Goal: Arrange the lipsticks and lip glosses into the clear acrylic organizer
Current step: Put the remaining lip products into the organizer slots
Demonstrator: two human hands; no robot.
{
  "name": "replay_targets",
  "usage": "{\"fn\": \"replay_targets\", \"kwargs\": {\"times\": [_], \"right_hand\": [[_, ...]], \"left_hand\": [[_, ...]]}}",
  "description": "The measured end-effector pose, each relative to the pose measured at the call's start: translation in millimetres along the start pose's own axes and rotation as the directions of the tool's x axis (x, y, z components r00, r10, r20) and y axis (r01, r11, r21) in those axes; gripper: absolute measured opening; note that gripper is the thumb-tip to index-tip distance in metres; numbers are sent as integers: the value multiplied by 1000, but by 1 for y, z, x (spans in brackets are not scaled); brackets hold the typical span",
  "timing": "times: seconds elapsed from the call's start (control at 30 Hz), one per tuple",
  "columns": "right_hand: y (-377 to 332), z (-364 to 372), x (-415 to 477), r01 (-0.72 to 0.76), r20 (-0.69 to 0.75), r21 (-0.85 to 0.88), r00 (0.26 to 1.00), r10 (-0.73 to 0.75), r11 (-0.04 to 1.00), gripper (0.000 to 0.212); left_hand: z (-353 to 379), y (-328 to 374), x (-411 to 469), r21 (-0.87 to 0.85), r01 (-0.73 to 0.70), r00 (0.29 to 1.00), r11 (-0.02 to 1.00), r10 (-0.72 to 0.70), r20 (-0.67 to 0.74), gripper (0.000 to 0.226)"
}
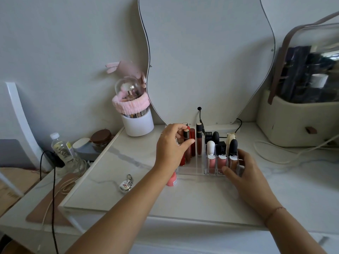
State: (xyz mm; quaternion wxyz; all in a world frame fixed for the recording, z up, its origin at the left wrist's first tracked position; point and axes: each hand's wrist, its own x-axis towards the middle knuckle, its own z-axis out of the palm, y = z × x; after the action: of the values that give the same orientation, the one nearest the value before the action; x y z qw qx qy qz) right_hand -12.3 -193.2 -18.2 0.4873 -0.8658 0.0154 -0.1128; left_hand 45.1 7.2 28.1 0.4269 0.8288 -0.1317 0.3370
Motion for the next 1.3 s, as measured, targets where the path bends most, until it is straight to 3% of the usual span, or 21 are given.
{"fn": "replay_targets", "kwargs": {"times": [0.33, 0.5, 0.6, 0.7, 0.9, 1.3], "right_hand": [[-2, -1, -1, -6, 6, -12, 1000, 6, 1000, 63], [-2, 0, -1, -5, 2, -5, 1000, 5, 1000, 62], [-3, 0, -1, -8, 2, -10, 1000, 8, 1000, 62], [-2, 0, -1, -20, 5, -13, 1000, 20, 1000, 63], [-2, 0, -1, -26, 5, 0, 1000, 26, 1000, 61], [-1, 1, 0, -22, 1, -7, 1000, 22, 1000, 61]], "left_hand": [[-4, -5, 2, -33, 11, 999, 999, -12, -32, 39], [-35, -38, 24, -108, 201, 960, 974, -218, -178, 20], [-40, -72, 26, 48, 378, 925, 925, -379, 12, 20], [-30, -98, 21, 244, 486, 830, 839, -530, 171, 39], [-14, -103, 30, 365, 545, 745, 755, -636, 204, 54], [-28, -111, 33, 314, 558, 729, 768, -634, 258, 38]]}}
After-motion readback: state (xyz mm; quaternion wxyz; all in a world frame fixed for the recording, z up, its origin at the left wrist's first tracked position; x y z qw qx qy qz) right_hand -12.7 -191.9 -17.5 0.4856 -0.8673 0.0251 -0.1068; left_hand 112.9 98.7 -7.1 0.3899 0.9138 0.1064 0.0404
